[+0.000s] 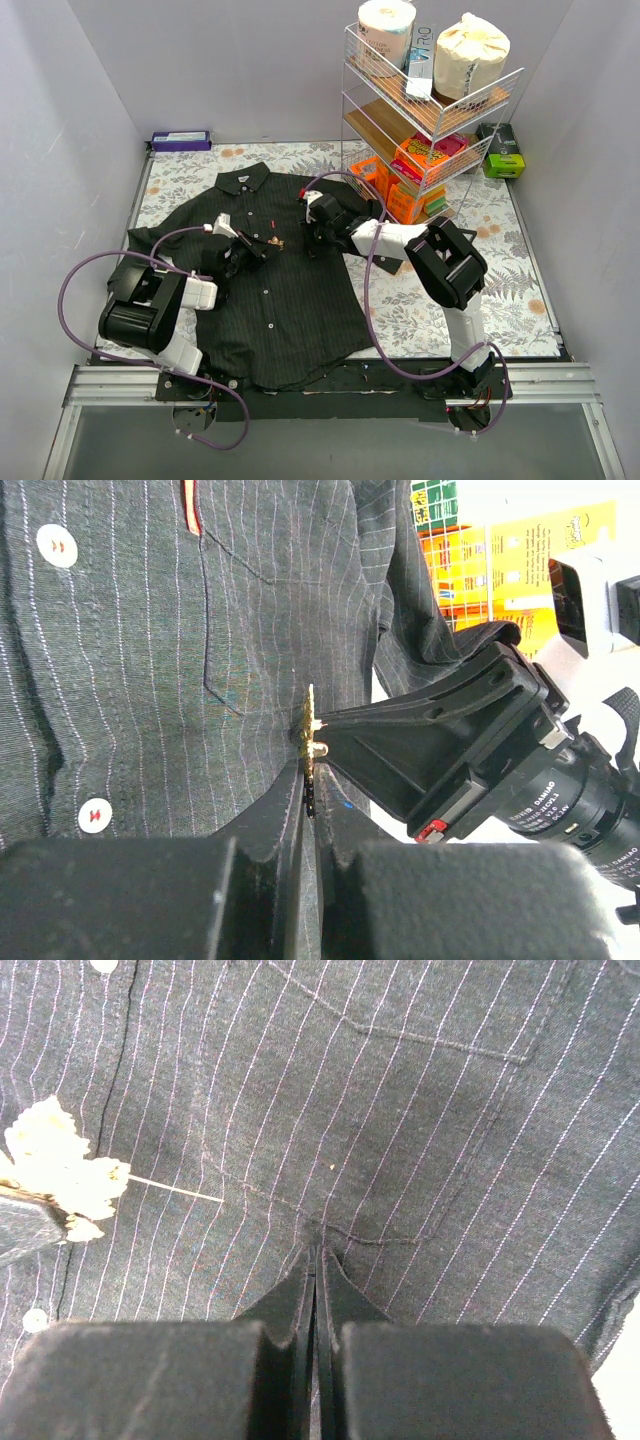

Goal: Pin the brooch onto the clothing

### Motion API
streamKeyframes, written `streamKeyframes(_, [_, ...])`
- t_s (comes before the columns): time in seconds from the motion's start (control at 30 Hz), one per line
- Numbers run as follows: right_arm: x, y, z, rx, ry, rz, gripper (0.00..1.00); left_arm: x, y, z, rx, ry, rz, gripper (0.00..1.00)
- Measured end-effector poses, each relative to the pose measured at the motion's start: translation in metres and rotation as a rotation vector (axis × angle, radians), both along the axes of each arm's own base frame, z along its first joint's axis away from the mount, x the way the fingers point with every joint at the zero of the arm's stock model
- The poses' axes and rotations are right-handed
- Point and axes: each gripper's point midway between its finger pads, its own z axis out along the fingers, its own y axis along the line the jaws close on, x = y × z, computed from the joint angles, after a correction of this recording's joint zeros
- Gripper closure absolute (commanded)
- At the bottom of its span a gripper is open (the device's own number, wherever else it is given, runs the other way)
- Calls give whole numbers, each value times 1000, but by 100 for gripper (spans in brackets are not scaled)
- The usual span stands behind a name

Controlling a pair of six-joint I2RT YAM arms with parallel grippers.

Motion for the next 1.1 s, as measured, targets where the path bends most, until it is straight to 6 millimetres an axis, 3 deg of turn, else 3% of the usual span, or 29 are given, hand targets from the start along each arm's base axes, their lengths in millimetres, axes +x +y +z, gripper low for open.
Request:
streamKeyframes(0.17, [-5, 0, 1, 27, 19, 2, 99, -3, -4, -2, -9, 1, -9, 100])
streamKeyframes(0.27, [-6, -3, 2, 11, 13, 0, 67, -7, -4, -5, -12, 12, -10, 100])
streamKeyframes(0.3, [-6, -5, 3, 2, 10, -7, 52, -7, -4, -5, -13, 14, -10, 100])
streamKeyframes(0.37, [-6, -10, 5, -31, -10, -10, 39, -10, -5, 0, -15, 12, -18, 100])
streamKeyframes(0.47, [-7, -15, 5, -83, -35, -12, 32, -11, -5, 20, -3, -18, -40, 100])
streamKeyframes(0.6, [-8, -16, 9, -145, -66, -9, 28, -1, 5, 67, 25, -107, -41, 100])
streamKeyframes(0.73, [0, -3, 22, -160, -121, -3, 27, 10, 28, 95, 60, -160, -22, 100])
streamKeyframes(0.93, [11, 12, 25, -184, -167, -3, 28, 10, 40, 75, 82, -78, -57, 100])
streamKeyframes(1.03, [8, 10, 2, -230, -138, 3, 30, 7, 41, 67, 80, -45, -69, 100])
streamKeyframes(1.1, [10, 11, 2, -238, -148, -2, 34, 6, 42, 66, 86, -45, -75, 100])
